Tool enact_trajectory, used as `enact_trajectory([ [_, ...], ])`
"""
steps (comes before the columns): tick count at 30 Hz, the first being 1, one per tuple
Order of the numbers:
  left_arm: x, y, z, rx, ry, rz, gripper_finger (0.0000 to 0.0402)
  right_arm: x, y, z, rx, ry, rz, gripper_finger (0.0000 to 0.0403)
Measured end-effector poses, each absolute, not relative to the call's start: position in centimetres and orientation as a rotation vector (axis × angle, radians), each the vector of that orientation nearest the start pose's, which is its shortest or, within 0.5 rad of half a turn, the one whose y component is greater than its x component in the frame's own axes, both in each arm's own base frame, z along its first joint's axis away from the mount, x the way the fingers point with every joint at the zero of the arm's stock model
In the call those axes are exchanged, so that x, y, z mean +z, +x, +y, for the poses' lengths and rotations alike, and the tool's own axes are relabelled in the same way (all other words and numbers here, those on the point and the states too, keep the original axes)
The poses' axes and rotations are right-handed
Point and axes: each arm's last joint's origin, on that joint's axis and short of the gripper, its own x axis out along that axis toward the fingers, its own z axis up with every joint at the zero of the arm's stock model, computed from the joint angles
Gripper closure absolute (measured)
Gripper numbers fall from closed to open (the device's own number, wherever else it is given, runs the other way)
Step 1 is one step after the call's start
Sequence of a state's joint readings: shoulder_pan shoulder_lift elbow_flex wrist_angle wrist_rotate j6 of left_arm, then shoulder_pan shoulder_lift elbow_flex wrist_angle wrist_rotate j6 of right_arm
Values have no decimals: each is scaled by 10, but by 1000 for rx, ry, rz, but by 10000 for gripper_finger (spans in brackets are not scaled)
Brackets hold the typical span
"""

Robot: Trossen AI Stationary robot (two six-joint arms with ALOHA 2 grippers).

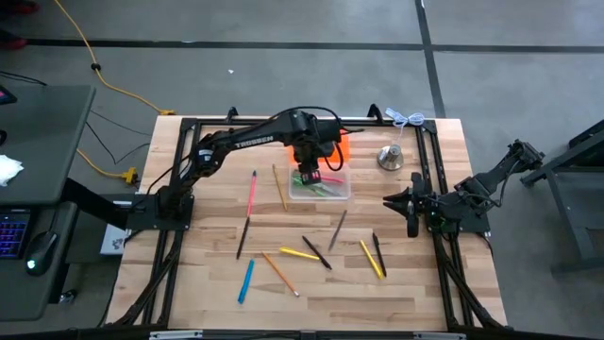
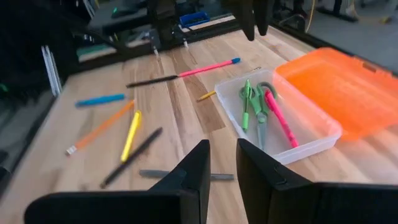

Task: Pick & place school supplies into a supply box
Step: Put the pink pencil into the supply box

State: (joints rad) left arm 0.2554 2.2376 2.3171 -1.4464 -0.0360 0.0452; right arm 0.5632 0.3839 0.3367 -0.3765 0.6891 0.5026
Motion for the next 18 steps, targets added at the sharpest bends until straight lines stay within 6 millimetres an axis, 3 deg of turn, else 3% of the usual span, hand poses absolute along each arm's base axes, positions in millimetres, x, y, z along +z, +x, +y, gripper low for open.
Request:
enact_trajectory([
  [7, 311, 418, 110, 230, -132, 1348, 273, 214, 98, 39, -222, 123, 302, 347],
  [14, 320, 412, 109, 263, -158, 1336, 273, 208, 96, 38, -246, 224, 343, 347],
  [18, 322, 412, 109, 280, -174, 1326, 273, 204, 94, 40, -160, 235, 424, 347],
])
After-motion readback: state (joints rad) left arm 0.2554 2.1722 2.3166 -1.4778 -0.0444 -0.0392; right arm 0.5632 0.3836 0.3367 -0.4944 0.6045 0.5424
